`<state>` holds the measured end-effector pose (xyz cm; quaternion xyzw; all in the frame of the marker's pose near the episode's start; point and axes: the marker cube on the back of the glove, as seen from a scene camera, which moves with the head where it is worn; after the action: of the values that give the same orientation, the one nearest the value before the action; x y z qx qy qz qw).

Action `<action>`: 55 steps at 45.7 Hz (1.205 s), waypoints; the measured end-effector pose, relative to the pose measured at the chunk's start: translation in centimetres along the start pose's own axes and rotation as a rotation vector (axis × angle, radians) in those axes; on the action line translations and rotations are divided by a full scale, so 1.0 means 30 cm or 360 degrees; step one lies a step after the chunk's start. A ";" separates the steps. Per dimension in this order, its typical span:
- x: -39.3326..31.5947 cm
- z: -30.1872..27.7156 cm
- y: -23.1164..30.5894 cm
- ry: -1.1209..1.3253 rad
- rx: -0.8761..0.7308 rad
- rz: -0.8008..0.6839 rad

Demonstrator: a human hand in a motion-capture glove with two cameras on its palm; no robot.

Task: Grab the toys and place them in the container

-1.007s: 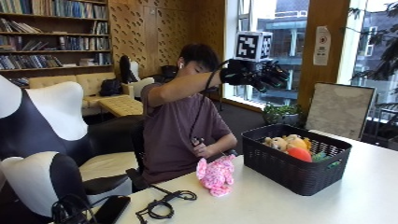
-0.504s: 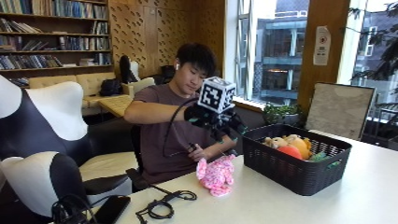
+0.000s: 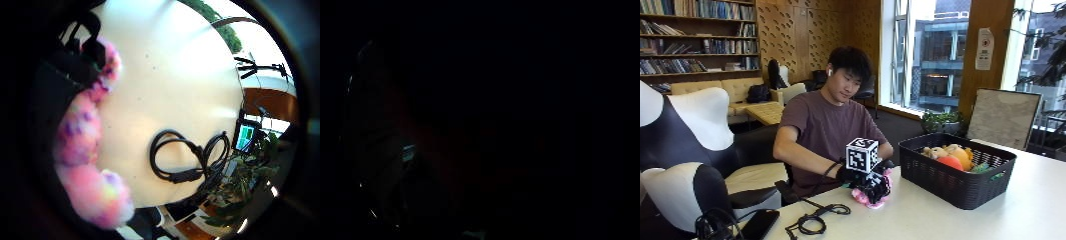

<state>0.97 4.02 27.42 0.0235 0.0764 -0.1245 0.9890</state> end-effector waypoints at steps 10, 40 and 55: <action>0.026 -0.039 -0.102 -0.0106 0.0007 0.0048; -0.113 -1.006 -0.400 -0.0006 0.0406 0.0197; -0.459 -1.006 -0.655 0.0007 0.0410 -0.0074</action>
<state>-21.50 -9.68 -0.76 0.1489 0.0624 -0.1560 0.9745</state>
